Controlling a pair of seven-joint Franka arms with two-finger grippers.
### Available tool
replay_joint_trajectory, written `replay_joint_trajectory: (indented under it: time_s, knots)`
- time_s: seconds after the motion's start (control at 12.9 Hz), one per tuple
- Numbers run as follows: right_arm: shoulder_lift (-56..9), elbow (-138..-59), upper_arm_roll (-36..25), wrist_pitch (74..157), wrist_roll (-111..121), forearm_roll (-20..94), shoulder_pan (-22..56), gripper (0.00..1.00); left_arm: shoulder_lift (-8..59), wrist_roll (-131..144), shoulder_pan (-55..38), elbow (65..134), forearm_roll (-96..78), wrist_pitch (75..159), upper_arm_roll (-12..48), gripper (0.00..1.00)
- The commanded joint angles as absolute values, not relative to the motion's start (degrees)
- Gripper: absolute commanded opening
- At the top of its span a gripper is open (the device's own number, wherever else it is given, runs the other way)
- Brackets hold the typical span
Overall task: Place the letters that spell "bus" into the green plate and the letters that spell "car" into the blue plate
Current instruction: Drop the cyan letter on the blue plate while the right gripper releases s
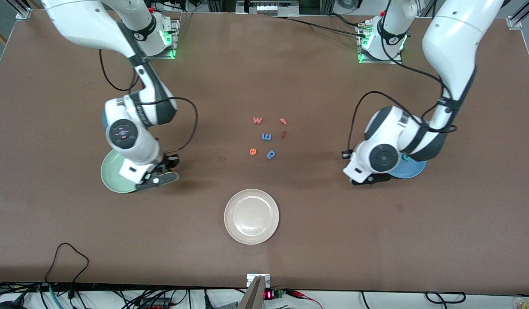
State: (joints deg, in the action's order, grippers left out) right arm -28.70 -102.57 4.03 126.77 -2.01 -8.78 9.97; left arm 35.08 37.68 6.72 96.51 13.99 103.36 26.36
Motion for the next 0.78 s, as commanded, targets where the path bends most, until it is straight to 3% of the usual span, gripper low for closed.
replay_joint_trajectory:
  time_s: [0.0,0.16,0.23,0.31,0.39,0.47,0.54,0.62,0.7]
  knots:
    - [-28.04,-105.55,5.01,125.25,-0.7,-8.79,3.01,0.05,31.91,33.25,15.26,104.13,15.73,105.02,27.07,0.01]
    - [-29.0,-106.52,5.01,125.68,1.74,-8.79,-1.21,0.07,31.82,27.8,20.19,105.9,15.73,105.91,27.25,0.02]
    - [-29.44,-106.52,5.01,125.68,2.28,-8.79,-2.97,0.17,31.56,26.12,21.87,106.87,15.73,105.91,27.33,0.02]
    - [-29.53,-106.52,5.01,125.6,2.29,-8.79,-3.42,0.45,31.2,24.54,23.36,107.92,15.73,106.08,27.33,0.02]
    - [-29.36,-106.52,5.01,125.51,2.29,-8.7,-3.43,0.86,31.2,23.65,24.68,108.71,15.73,106.78,27.33,0.03]
    - [-28.75,-106.44,5.01,125.33,1.68,-8.44,-3.43,1.0,31.2,22.69,25.39,110.03,15.73,108.44,27.33,0.04]
    - [-26.91,-106.26,5.01,125.07,1.93,-8.09,-3.34,1.0,31.29,22.24,25.66,111.0,15.73,109.94,27.33,0.08]
    - [-24.11,-106.09,5.01,122.89,2.02,-7.91,-3.25,1.0,31.72,22.15,25.49,111.01,15.73,110.39,27.25,0.22]
    - [-21.21,-105.65,5.01,120.52,2.02,-7.65,-3.08,1.0,31.99,22.06,25.4,110.83,15.73,110.39,27.25,0.5]
